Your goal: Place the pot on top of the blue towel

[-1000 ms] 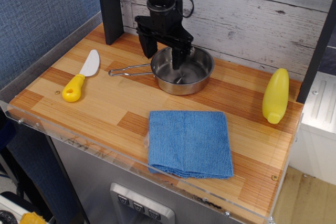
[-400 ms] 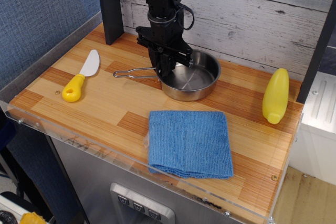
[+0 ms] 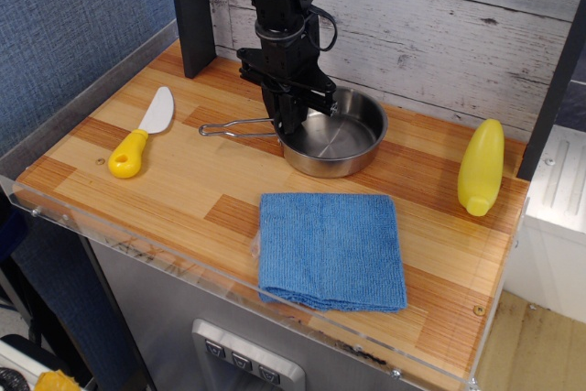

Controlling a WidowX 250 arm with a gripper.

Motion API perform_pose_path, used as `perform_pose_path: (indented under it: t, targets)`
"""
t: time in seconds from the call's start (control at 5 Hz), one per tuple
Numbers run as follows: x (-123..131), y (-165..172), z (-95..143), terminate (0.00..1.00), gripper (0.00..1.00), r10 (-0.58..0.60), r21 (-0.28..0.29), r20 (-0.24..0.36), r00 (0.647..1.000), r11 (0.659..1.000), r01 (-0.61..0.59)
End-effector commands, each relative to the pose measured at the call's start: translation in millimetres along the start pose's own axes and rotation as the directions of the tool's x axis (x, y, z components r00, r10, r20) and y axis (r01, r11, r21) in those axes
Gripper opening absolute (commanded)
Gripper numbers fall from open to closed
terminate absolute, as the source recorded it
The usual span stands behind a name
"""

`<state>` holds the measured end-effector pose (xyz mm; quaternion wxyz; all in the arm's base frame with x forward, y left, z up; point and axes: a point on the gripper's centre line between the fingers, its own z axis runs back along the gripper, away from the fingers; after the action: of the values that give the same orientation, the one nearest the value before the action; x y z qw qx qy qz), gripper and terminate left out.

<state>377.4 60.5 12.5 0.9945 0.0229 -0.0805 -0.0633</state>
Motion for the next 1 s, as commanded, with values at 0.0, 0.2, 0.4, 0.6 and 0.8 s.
perform_pose_path:
  t: [0.0, 0.2, 0.4, 0.6, 0.8]
  targets:
    - [9.5, 25.7, 52.3, 0.0, 0.0, 0.089, 0.017, 0.119, 0.989, 0.996, -0.092]
    - [10.4, 33.8, 73.0, 0.0, 0.0, 0.117, 0.006, 0.154, 0.981, 0.993, -0.119]
    - [7.6, 35.4, 96.3, 0.0, 0.0, 0.128, -0.024, 0.189, 0.974, 0.992, -0.126]
    - [0.0, 30.4, 115.1, 0.0, 0.0, 0.11, -0.043, 0.211, 0.971, 0.994, -0.103]
    - [-15.2, 17.3, 131.8, 0.0, 0.0, 0.043, -0.065, 0.236, 0.971, 0.997, -0.028]
